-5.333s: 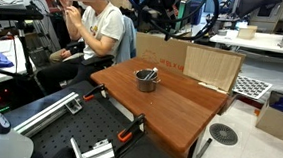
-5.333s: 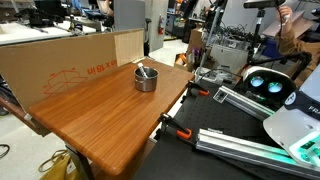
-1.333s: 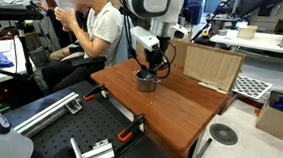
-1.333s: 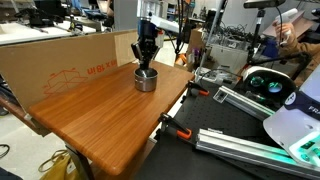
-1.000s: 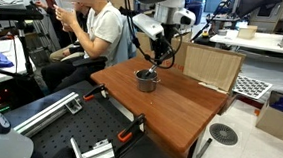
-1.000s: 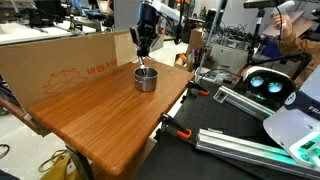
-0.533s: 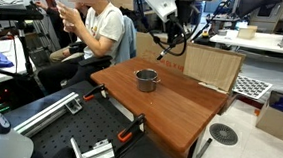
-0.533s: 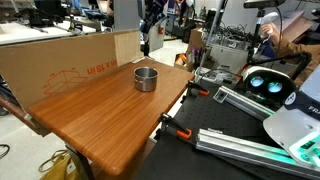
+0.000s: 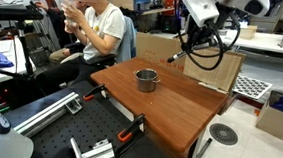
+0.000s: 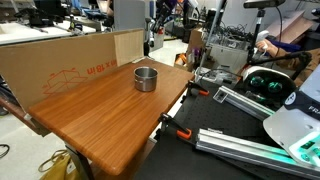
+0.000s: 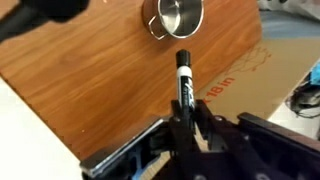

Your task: Take the marker out of the pot and put it in the bowl

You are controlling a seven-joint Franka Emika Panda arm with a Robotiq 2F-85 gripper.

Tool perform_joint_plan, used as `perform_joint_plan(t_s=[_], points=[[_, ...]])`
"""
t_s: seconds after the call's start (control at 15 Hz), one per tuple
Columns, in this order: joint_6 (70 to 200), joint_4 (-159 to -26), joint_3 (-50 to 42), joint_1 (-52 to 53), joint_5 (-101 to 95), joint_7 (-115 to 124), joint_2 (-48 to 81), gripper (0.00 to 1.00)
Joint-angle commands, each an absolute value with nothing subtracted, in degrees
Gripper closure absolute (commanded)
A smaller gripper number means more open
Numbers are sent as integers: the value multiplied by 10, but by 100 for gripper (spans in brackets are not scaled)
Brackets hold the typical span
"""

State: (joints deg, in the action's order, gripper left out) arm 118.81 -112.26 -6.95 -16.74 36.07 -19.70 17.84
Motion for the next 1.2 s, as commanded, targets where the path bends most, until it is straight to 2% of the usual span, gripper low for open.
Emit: perform_joint_plan(t_s=[0.0, 0.67, 1.13], points=[[1121, -1033, -67, -183, 358, -177, 259, 95], [1090, -870, -62, -173, 266, -68, 456, 95], [1118, -810, -66, -151, 201, 0, 527, 95]])
